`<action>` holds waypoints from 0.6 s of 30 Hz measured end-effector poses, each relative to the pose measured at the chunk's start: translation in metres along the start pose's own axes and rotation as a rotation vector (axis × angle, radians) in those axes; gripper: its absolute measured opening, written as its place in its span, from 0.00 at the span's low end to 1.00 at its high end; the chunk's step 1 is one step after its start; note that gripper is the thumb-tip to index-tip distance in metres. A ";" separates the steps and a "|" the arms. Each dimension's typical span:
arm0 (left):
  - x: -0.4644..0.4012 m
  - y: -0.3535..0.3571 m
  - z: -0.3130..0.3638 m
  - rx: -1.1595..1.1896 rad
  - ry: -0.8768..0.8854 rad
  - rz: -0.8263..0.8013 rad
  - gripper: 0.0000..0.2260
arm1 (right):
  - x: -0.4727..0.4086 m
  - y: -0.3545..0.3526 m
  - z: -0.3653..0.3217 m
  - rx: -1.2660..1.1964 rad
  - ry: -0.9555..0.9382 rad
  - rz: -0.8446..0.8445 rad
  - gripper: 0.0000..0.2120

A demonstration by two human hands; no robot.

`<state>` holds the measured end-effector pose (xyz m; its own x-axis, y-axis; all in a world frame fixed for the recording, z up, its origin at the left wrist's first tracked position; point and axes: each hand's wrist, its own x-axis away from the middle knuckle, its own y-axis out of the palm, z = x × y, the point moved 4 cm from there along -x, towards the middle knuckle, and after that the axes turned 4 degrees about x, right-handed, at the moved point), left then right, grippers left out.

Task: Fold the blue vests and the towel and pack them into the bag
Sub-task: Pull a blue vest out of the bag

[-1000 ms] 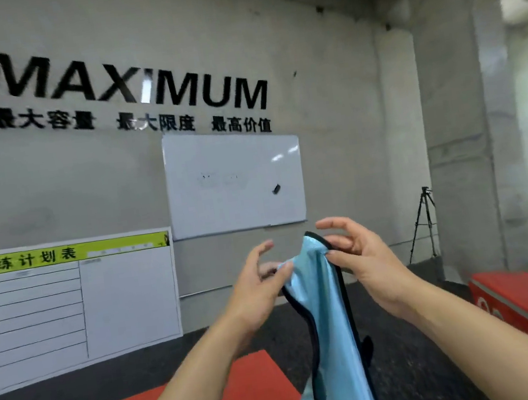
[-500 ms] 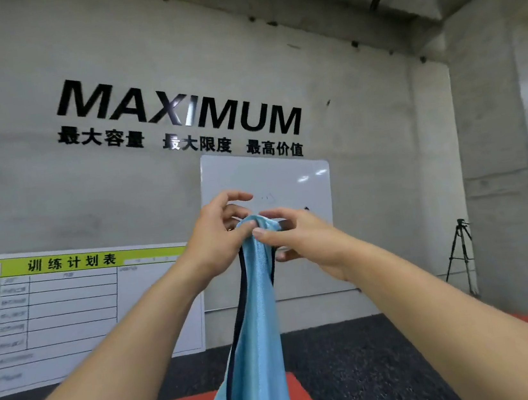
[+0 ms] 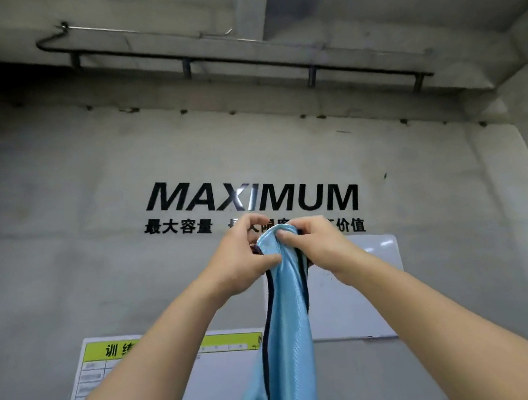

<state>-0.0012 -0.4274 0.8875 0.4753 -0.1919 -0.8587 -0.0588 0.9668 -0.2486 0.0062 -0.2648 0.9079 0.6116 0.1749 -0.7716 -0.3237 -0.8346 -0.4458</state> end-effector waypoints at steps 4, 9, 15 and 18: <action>0.001 0.003 -0.021 -0.058 -0.048 0.009 0.21 | -0.012 0.011 0.004 -0.010 -0.018 -0.016 0.08; 0.008 0.016 -0.053 -0.018 -0.054 0.057 0.03 | -0.010 0.017 0.023 0.051 0.030 -0.115 0.03; 0.033 0.045 -0.080 0.032 -0.114 -0.002 0.05 | 0.017 0.022 0.064 0.200 -0.001 -0.101 0.04; 0.070 0.070 -0.115 0.108 -0.228 -0.072 0.08 | 0.034 0.035 0.101 0.331 0.013 -0.075 0.07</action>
<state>-0.0732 -0.3924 0.7584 0.6611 -0.2300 -0.7142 0.0709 0.9667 -0.2457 -0.0568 -0.2352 0.8201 0.6512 0.2211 -0.7260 -0.4929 -0.6042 -0.6261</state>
